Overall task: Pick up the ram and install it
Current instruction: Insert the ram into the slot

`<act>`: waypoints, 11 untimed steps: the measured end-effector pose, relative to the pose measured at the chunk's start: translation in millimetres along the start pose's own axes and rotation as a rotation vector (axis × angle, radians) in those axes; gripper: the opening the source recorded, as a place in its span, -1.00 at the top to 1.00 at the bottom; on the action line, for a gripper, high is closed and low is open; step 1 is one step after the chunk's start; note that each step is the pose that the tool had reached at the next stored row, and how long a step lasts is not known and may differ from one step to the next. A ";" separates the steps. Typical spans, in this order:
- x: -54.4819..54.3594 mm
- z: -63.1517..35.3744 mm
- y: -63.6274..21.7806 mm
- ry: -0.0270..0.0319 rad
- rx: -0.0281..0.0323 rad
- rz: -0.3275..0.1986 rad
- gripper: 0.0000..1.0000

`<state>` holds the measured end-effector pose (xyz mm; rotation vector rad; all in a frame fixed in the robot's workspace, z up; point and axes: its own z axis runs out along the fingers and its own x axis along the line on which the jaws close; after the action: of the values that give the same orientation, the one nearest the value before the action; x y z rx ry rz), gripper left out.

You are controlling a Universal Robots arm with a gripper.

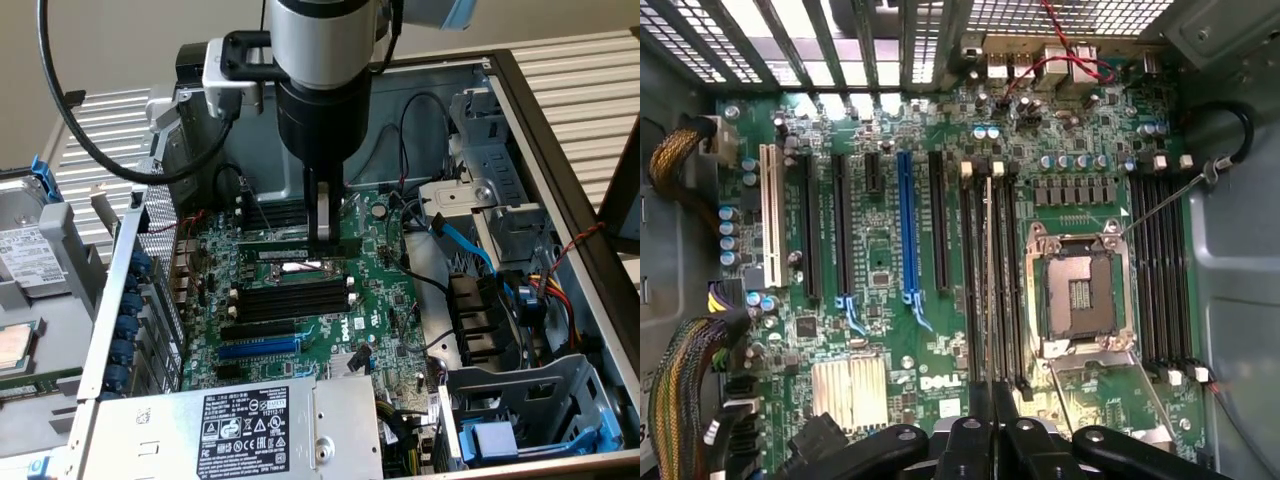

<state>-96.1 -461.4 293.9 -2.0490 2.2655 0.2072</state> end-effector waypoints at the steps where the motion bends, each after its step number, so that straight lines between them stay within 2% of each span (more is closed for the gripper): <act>1: 0.6 1.8 0.8 -0.0001 0.0000 0.000 0.76; 11: 4.7 20.0 10.1 -0.0007 0.0000 0.000 0.76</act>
<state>-107.3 -462.0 274.0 -2.0485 2.2652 0.2079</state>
